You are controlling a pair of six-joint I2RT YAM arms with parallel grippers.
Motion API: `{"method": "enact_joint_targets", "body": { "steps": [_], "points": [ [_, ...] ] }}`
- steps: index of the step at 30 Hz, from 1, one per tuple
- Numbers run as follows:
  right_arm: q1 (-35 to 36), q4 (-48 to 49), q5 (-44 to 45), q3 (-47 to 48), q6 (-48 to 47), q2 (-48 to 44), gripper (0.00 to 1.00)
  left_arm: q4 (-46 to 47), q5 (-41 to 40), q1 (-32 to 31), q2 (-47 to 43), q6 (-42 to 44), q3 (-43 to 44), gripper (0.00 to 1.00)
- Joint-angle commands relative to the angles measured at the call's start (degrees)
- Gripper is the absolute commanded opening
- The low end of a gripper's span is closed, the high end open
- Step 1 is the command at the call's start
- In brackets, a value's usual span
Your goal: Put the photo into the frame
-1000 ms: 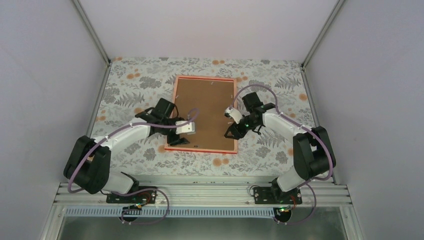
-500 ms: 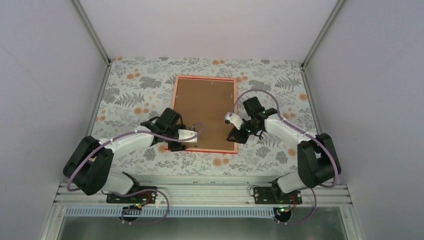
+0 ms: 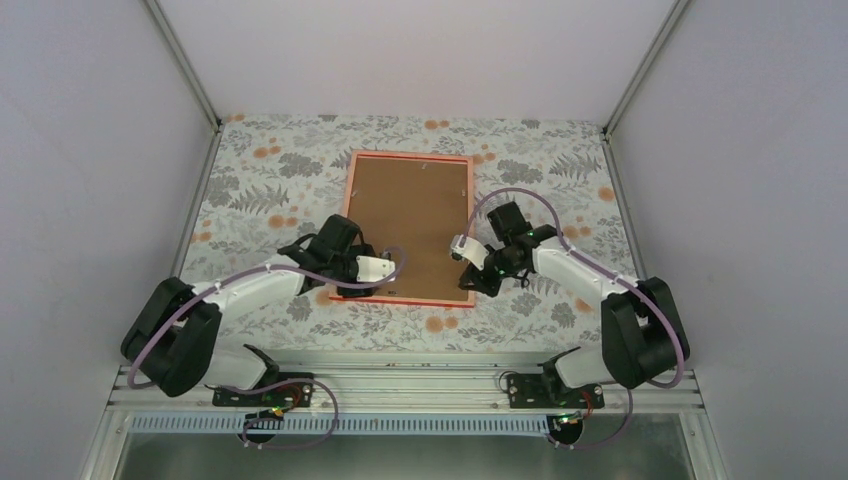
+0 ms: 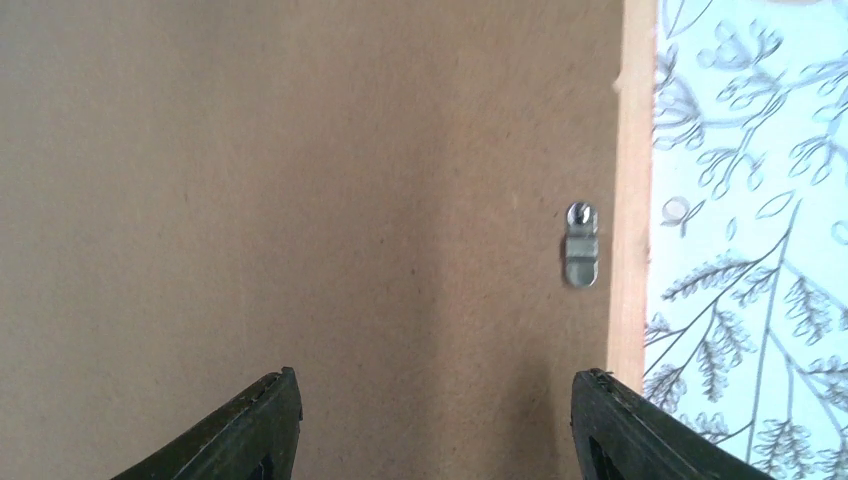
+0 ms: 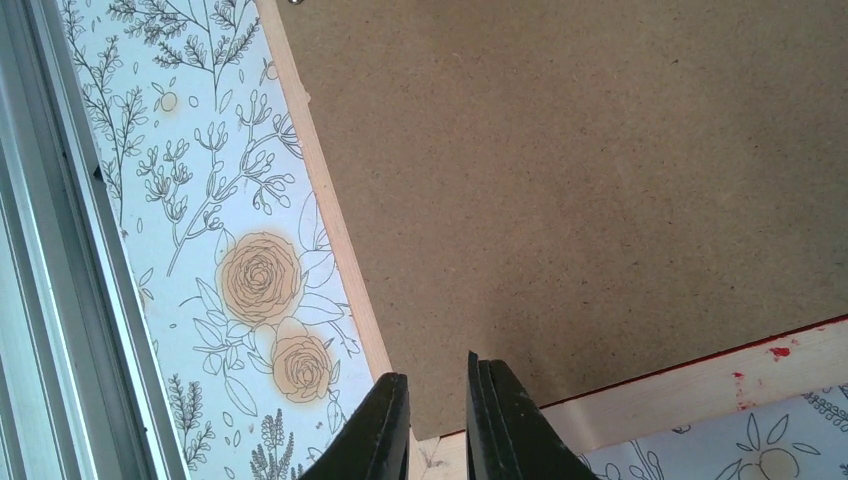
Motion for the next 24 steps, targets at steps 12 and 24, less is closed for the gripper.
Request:
{"method": "enact_joint_targets", "body": {
  "steps": [12, 24],
  "points": [
    [0.6, -0.4, -0.6, -0.8, -2.5, 0.0, 0.13, 1.2, 2.5, -2.7, 2.4, 2.3, -1.1, 0.68],
    [0.7, -0.9, -0.5, -1.0, -3.7, -0.5, 0.12, 7.7, -4.9, -3.0, 4.3, 0.1, -0.2, 0.66]
  ]
}}
